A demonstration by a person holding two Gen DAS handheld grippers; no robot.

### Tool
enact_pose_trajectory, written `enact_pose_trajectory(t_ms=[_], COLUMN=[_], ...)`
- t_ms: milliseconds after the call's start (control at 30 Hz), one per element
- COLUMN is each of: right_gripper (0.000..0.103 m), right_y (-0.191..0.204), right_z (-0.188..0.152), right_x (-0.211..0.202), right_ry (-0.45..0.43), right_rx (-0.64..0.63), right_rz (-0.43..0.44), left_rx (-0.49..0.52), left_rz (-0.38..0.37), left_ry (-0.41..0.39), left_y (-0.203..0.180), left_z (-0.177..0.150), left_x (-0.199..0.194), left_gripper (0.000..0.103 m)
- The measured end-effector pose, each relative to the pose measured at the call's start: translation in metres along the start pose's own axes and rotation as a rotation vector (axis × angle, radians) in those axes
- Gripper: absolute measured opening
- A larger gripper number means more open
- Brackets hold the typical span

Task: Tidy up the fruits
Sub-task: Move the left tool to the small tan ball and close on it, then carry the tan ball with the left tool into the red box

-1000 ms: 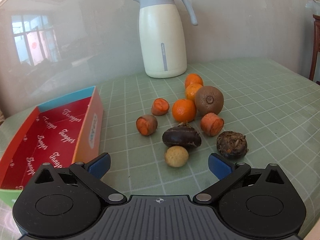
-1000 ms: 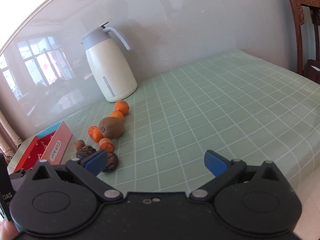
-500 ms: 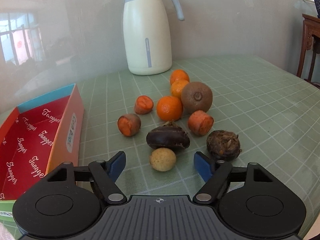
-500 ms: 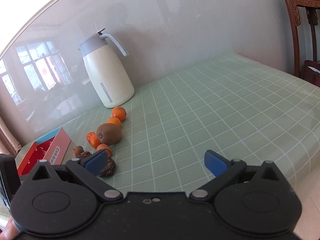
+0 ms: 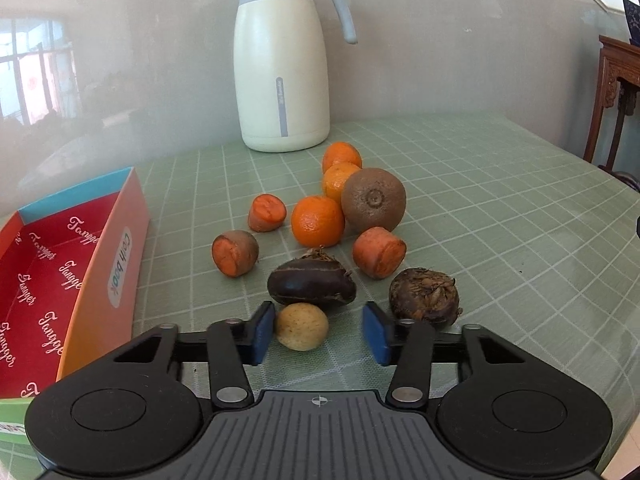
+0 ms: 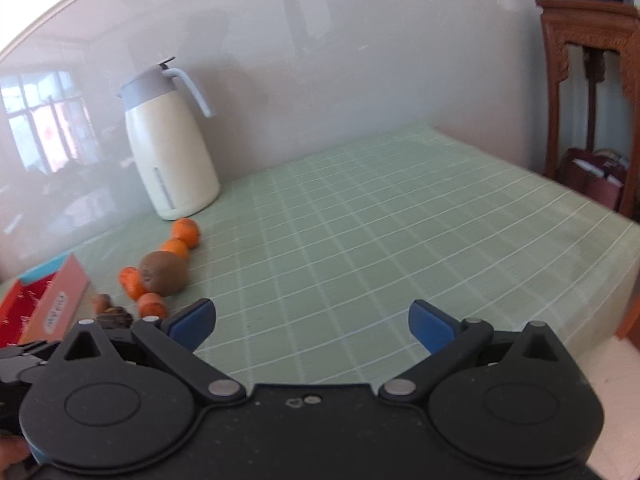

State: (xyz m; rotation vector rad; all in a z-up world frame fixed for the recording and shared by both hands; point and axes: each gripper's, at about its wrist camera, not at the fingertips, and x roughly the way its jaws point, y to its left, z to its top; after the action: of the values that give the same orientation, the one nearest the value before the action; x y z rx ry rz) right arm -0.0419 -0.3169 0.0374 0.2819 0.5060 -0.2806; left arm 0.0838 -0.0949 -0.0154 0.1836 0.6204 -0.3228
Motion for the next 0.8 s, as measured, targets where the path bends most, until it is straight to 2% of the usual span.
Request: enact_pose_trajectory(t_ms=[67,233,433,800], right_gripper=[0.103,0.103,0.103,0.103], right_y=[-0.002,-0.001,0.004,0.021], right_z=[0.0,0.001,0.0,-0.002], right_x=[0.0,0.0,-0.001,0.004], right_ry=[0.0,0.003,0.007,0.016], right_rx=[0.005,0.013,0.002,-0.017], right_rz=[0.006,0.024,0.033,0.056], left_rx=[-0.018,-0.014,0.001,-0.055], left_rz=[-0.004,0.013,0.038,0.141], left_ry=[0.002,-0.009,-0.074,-0.163], left_y=[0.001,0.002,0.007,0.049], left_z=[-0.001,-0.005,-0.003,0.0], left_x=[0.0,-0.006,-0.024,-0.057], left_gripper=[0.029,0.029,0.029,0.029])
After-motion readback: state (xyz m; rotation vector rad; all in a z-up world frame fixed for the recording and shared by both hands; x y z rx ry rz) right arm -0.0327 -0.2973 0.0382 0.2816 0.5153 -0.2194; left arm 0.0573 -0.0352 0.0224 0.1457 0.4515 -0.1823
